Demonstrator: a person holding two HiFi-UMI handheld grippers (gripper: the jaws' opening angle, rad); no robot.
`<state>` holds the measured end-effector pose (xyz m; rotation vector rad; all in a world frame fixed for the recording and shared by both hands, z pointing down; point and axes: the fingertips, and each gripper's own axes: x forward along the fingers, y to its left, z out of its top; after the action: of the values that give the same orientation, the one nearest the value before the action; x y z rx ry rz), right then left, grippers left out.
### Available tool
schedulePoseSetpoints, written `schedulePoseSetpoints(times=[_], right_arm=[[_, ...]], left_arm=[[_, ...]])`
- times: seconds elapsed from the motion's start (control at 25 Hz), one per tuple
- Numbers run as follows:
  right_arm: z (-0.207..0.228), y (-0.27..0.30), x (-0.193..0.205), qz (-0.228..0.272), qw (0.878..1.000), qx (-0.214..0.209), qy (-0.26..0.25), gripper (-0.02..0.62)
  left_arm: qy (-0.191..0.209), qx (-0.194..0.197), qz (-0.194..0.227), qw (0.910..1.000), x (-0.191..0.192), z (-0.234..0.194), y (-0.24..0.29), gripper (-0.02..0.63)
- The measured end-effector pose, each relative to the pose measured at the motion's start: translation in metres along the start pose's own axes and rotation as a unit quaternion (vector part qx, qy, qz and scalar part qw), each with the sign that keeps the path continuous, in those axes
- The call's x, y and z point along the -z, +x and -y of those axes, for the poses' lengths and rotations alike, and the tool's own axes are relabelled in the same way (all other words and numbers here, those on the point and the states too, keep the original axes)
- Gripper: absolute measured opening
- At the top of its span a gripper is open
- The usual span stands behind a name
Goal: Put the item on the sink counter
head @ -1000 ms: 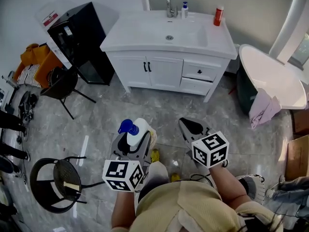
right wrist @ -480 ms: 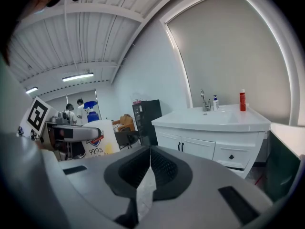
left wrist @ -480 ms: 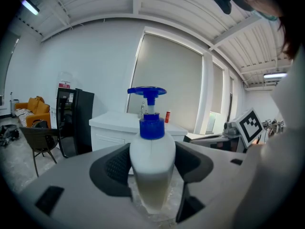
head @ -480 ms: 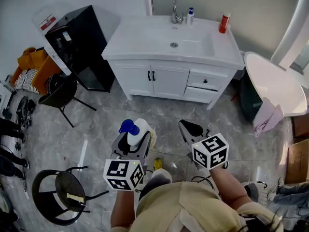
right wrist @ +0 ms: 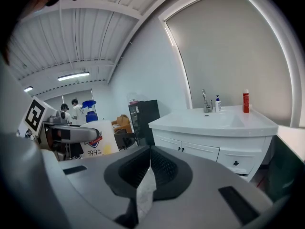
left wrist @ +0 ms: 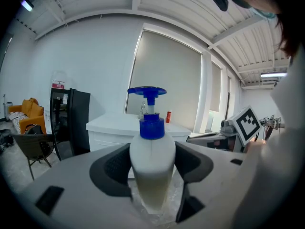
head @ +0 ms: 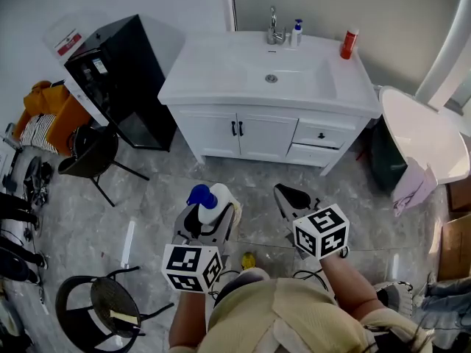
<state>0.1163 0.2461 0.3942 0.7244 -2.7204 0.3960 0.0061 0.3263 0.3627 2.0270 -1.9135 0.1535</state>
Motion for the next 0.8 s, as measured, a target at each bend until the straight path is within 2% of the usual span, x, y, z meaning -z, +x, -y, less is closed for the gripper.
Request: schedulePoseSetpoints(times=[0.36, 0.8], right_arm=[[-0.008, 0.042, -0.011, 0.000, 1.000, -0.005, 0.000, 0.026], [-0.002, 0.087, -0.025, -0.001, 1.000, 0.015, 0.000, 0.026]], left_arm=[[0.005, 0.007, -0.003, 1.0000, -0.007, -0.035, 0.016, 0.296], [0.020, 0.015, -0.011, 0.9996, -0.017, -0.076, 0.035, 0.296]])
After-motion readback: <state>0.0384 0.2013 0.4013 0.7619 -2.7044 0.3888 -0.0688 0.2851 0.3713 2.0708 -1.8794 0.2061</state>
